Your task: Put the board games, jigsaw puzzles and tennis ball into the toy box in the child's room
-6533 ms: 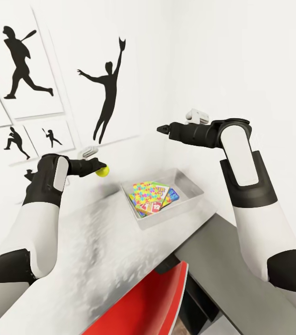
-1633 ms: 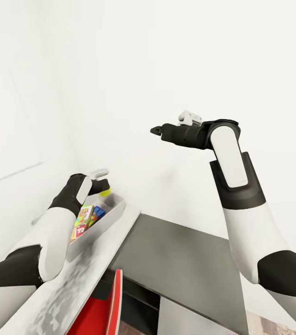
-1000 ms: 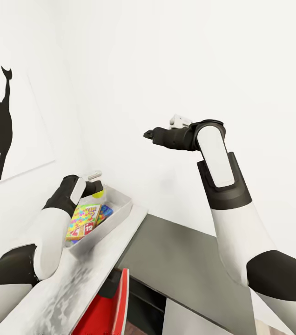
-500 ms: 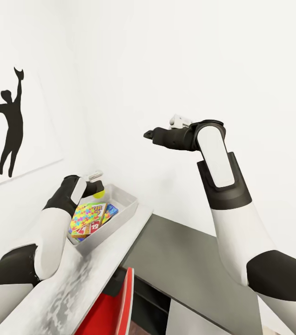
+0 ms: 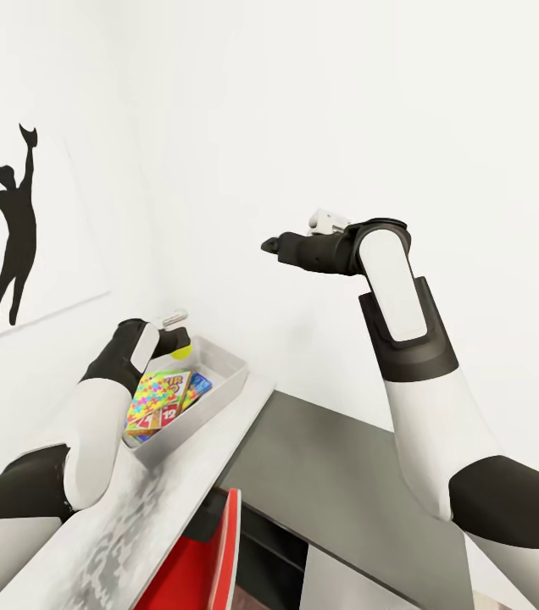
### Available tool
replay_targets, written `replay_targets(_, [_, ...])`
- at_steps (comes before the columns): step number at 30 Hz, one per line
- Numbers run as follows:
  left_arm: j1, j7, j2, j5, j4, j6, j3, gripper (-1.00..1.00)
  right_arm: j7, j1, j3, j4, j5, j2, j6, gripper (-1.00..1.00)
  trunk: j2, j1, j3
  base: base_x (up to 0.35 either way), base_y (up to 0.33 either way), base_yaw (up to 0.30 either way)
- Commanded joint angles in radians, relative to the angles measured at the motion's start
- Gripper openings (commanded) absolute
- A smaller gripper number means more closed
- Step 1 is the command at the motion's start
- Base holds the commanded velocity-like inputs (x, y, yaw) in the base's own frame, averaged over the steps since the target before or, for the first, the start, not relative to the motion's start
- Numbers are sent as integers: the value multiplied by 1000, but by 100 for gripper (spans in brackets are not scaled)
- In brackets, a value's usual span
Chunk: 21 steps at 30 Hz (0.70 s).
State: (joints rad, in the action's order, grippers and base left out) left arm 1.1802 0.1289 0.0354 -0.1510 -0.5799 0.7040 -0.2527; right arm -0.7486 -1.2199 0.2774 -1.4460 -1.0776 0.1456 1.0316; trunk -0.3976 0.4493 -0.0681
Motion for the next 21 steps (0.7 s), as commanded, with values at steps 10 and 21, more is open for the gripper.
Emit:
replay_targets(10, [1,8,2,-10,-1,0,-4,-100,-11,-2,0,10,-10,0,5,100,-2,1,-2,0,0,-1])
replay_targets(21, [1,7,4,-10,-1,-1,-5,-100,-12,-2,0,19,-9,0,4,100,-2,1,-11,0,0,0])
